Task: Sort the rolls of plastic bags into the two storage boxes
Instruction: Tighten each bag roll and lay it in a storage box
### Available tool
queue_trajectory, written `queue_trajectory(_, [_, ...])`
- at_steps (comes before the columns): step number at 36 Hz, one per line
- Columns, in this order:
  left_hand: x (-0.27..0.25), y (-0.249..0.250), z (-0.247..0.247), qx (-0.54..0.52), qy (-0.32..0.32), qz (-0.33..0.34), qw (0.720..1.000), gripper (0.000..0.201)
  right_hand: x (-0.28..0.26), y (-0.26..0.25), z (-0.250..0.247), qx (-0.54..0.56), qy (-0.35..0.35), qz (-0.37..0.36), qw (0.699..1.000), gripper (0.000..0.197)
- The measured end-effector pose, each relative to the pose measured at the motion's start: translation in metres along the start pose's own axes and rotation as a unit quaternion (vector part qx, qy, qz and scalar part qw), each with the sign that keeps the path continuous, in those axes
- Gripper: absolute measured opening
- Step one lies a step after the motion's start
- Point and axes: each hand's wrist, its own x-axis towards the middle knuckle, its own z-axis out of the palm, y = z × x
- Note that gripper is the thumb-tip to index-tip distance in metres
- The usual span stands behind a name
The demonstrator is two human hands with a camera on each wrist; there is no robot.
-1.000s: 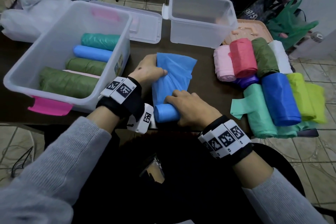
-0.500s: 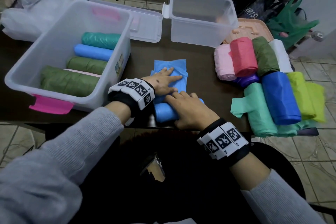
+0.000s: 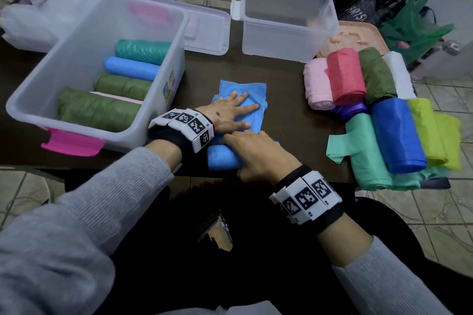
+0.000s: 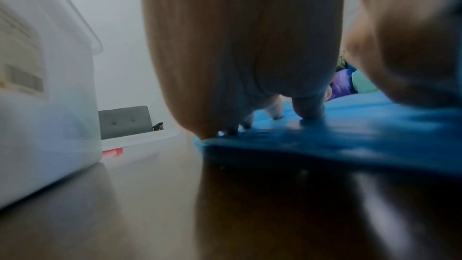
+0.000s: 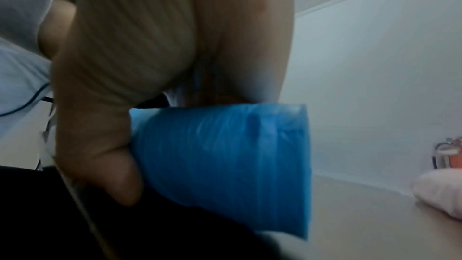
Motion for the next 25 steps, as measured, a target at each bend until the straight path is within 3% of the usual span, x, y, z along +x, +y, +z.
queue_trajectory(9, [0.000, -0.002, -0.001, -0.062, 0.019, 0.014, 0.998, 0.059, -0.002, 0.009, 0.006, 0.089, 0.022, 0.010, 0.996, 0.054])
queue_trajectory(13, [0.003, -0.006, -0.002, -0.102, 0.043, 0.012, 0.994, 0.065, -0.005, 0.015, 0.005, 0.142, 0.027, 0.019, 0.989, 0.044])
queue_trajectory(18, [-0.001, -0.014, -0.005, -0.157, 0.114, 0.005, 0.981, 0.065, -0.004, 0.019, 0.004, 0.165, 0.049, 0.021, 0.985, 0.044])
queue_trajectory(21, [-0.004, -0.010, -0.006, -0.177, 0.173, 0.002, 0.969, 0.053, -0.003, 0.023, 0.001, 0.119, 0.036, 0.028, 0.992, 0.056])
queue_trajectory(25, [-0.011, -0.001, -0.005, -0.184, 0.243, -0.019, 0.952, 0.038, 0.000, 0.027, -0.004, 0.139, 0.023, 0.020, 0.990, 0.065])
